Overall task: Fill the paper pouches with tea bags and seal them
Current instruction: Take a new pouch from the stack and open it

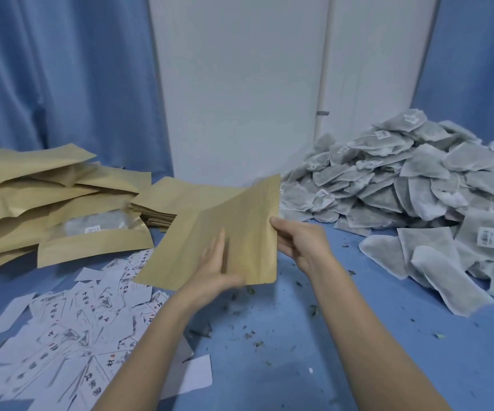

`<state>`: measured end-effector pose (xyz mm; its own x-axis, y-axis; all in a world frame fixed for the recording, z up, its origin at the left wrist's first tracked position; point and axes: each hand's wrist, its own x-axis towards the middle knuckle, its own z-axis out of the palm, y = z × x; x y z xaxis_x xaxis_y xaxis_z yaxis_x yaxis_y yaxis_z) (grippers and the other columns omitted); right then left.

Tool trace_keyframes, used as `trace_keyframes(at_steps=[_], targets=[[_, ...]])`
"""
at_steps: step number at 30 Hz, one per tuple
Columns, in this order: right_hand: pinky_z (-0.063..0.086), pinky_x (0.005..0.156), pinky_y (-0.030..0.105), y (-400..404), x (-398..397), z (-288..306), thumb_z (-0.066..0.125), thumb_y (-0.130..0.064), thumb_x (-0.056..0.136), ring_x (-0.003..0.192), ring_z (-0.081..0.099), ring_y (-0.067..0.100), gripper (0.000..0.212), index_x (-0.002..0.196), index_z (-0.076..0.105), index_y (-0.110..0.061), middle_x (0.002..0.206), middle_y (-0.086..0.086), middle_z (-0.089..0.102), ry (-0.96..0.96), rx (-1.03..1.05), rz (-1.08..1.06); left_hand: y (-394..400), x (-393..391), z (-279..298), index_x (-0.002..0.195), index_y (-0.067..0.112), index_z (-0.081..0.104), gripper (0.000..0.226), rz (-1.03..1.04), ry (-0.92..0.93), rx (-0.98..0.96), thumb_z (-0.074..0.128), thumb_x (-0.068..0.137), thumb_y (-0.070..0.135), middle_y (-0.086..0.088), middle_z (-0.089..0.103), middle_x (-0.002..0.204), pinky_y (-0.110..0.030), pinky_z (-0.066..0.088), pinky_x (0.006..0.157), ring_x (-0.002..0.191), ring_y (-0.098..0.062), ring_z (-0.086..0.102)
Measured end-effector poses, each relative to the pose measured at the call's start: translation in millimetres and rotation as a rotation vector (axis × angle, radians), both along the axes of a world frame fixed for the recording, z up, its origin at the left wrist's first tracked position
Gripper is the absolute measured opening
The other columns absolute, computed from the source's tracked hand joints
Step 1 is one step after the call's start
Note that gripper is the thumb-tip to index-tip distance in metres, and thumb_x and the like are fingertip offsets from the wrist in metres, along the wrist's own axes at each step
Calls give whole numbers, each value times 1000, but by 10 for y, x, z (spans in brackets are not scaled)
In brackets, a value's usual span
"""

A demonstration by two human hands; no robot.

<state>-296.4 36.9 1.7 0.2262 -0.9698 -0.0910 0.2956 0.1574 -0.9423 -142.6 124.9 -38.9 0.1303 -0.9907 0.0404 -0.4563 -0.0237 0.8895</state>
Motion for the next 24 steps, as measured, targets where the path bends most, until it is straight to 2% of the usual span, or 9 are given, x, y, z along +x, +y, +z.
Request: trace_keyframes(at_steps=[1,3,6,7,9,11,16,20,24], targets=[[51,90,47,1,13,-3,69,-1,79,75,63,23,26,98,63,16,103,28,66,-1,-5,18,-6,-55,97,150,37,10,100,36,171,-103,62,64,32,18,18,151,-29,22,111,141,-4,13],[59,75,34,20,58,1,70,-1,78,69,68,20,22,96,66,11,90,21,70,-5,-35,55,-84,-166,302,145,34,30,76,205,255,-255,67,79,36,20,38,134,-19,30,94,128,-2,34],[58,74,31,77,130,19,70,-1,76,73,68,20,4,78,73,-3,83,17,70,50,-140,80,-234,-322,509,135,22,48,64,430,73,-208,63,80,53,4,54,130,-26,36,88,119,-15,50],[57,77,31,99,142,27,69,1,76,73,65,22,7,73,73,-3,80,17,68,68,-179,75,-263,-361,533,131,19,51,65,480,13,-189,62,79,56,0,58,126,-28,39,86,116,-18,53],[53,74,32,142,146,56,67,1,76,70,59,23,8,71,72,-1,74,17,63,95,-254,83,-278,-403,549,123,16,57,59,551,-58,-213,60,80,57,-2,64,115,-29,42,82,108,-20,58],[56,69,29,175,131,86,69,-1,78,67,63,22,5,77,74,-2,72,15,68,92,-297,119,-275,-407,540,116,17,61,48,591,-53,-276,57,85,54,1,66,106,-29,42,80,97,-17,58],[54,61,20,226,140,134,67,-5,82,68,69,14,8,87,73,-3,75,7,73,84,-337,192,-258,-449,543,104,16,67,33,606,11,-363,52,93,42,14,53,76,-21,31,70,83,-11,50],[52,55,20,276,190,139,64,-9,85,62,66,13,16,96,70,3,76,9,70,28,-259,253,-257,-480,550,87,14,63,32,624,46,-386,41,98,34,0,61,82,-27,29,66,86,-21,55],[53,56,21,313,213,114,66,-14,85,71,59,20,17,94,71,0,82,13,68,45,-225,214,-257,-506,526,75,12,48,37,637,55,-389,28,102,27,-10,59,86,-28,27,68,88,-28,51]])
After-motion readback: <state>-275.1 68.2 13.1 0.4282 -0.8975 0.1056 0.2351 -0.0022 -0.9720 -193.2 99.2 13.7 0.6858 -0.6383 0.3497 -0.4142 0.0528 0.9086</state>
